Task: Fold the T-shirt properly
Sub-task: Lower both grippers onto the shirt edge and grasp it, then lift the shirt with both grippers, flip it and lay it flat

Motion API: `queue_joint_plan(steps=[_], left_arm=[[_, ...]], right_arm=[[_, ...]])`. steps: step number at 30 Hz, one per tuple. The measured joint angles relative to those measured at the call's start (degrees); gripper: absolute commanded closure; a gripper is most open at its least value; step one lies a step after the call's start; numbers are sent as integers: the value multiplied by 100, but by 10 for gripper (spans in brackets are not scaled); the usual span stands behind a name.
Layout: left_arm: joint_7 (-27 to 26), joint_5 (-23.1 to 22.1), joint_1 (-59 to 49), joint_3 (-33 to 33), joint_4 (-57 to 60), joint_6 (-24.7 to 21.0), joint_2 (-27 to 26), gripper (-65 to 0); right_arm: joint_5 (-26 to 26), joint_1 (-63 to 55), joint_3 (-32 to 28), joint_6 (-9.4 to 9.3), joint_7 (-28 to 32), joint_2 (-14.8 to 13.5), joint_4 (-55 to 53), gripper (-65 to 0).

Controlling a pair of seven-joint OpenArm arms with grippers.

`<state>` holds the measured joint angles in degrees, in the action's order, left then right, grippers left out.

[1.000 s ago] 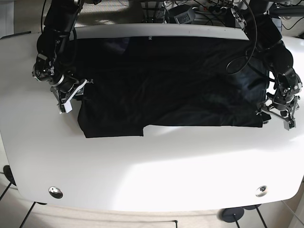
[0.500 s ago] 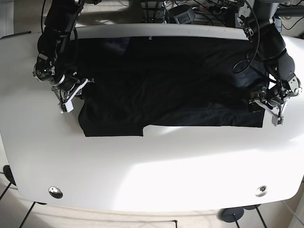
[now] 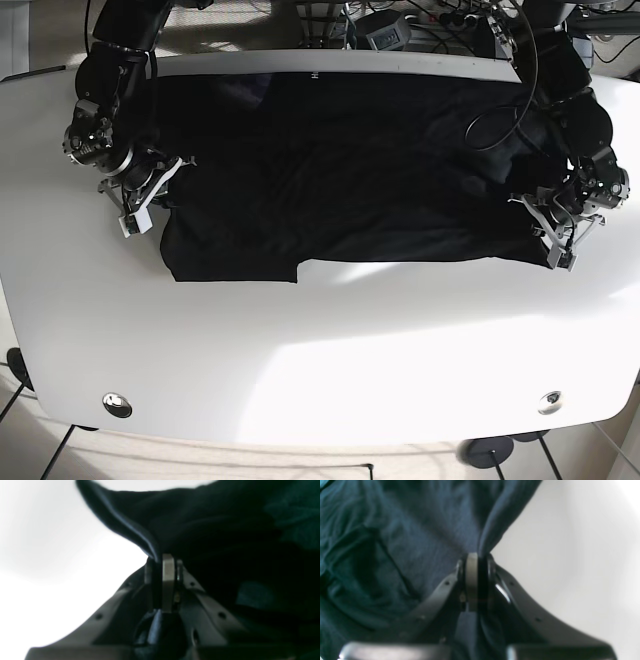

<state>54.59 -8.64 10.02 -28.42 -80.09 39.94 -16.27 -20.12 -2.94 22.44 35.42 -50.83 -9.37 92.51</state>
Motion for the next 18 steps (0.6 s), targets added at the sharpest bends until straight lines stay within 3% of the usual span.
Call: queue_joint_plan(steps=[6, 10, 15, 18], left_arm=[[280, 2, 293, 367, -796, 0, 7, 0], [289, -9, 1331, 688, -817, 22, 17, 0], [227, -131, 3112, 1152, 190, -107, -144, 0], [140, -55, 4437, 1279, 1217, -151, -205, 0]], right_arm=[[39, 361, -7, 2, -278, -76, 407, -19], [39, 1762, -44, 17, -634, -492, 149, -19], [-37, 3829, -114, 15, -835, -970, -1086, -19], [-90, 5191, -656, 44, -813, -1270, -1943, -19]])
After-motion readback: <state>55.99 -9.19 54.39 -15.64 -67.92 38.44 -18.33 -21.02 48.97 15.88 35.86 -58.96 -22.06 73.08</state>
